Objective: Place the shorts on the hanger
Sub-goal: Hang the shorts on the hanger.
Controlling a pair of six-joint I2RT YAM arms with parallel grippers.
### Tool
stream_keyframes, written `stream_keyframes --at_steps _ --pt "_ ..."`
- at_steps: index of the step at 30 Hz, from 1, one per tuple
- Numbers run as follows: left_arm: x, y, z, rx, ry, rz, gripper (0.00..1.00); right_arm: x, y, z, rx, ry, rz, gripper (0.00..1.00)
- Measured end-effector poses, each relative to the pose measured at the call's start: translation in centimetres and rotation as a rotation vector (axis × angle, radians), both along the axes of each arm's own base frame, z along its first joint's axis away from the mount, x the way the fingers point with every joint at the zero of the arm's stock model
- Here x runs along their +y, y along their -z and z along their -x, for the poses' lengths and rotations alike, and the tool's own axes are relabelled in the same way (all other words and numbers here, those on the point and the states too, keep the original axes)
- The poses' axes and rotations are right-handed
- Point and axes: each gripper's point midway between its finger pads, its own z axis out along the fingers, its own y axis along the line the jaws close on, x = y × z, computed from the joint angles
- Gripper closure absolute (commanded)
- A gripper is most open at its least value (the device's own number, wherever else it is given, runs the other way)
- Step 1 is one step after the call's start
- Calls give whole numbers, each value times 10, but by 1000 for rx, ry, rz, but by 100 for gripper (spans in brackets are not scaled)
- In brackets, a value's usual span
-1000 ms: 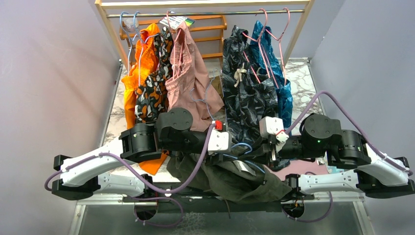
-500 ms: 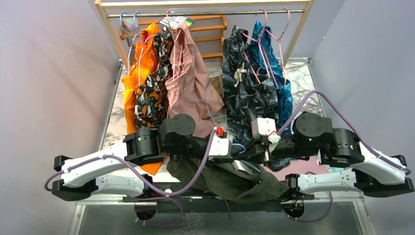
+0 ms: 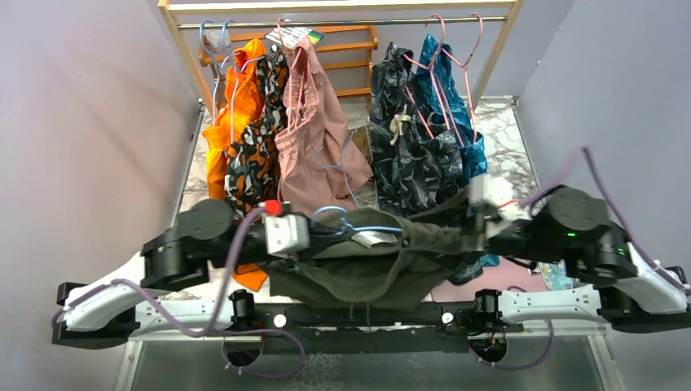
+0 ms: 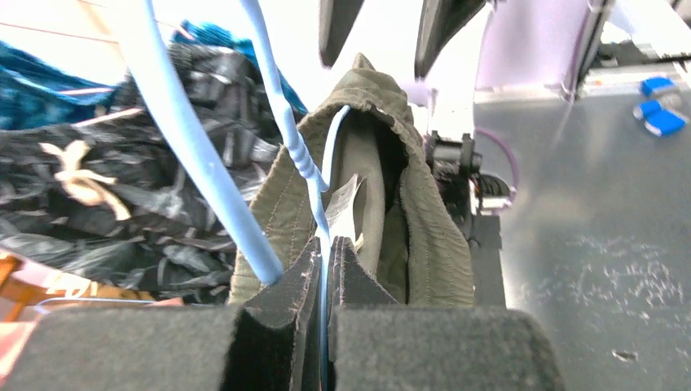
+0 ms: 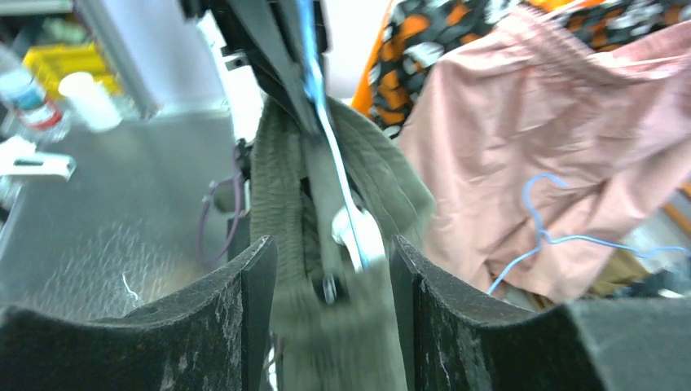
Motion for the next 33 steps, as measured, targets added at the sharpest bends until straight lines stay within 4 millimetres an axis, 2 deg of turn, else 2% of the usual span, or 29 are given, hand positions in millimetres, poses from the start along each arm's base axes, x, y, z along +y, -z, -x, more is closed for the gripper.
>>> stream_keyframes --at_steps 5,8,10,17,25,29,33 --pt "39 -34 -2 -26 -73 138 100 -47 -34 -12 -14 122 -164 44" --pt "52 -43 -4 -33 -98 180 100 -59 -42 -17 -12 163 -207 44" --pt "53 -43 -5 -33 -110 183 100 -58 -41 -19 -10 178 -202 44" --pt "44 -35 -9 -22 -114 131 100 -32 -26 -26 -20 181 -121 44" --pt "27 -25 -8 -6 -90 73 100 2 -30 -16 -40 82 -66 46" --pt "28 -23 -11 0 -106 65 100 1 -21 -20 -32 104 -48 46" --pt "37 -25 -19 16 -169 81 100 -20 -16 -31 -9 202 -75 46"
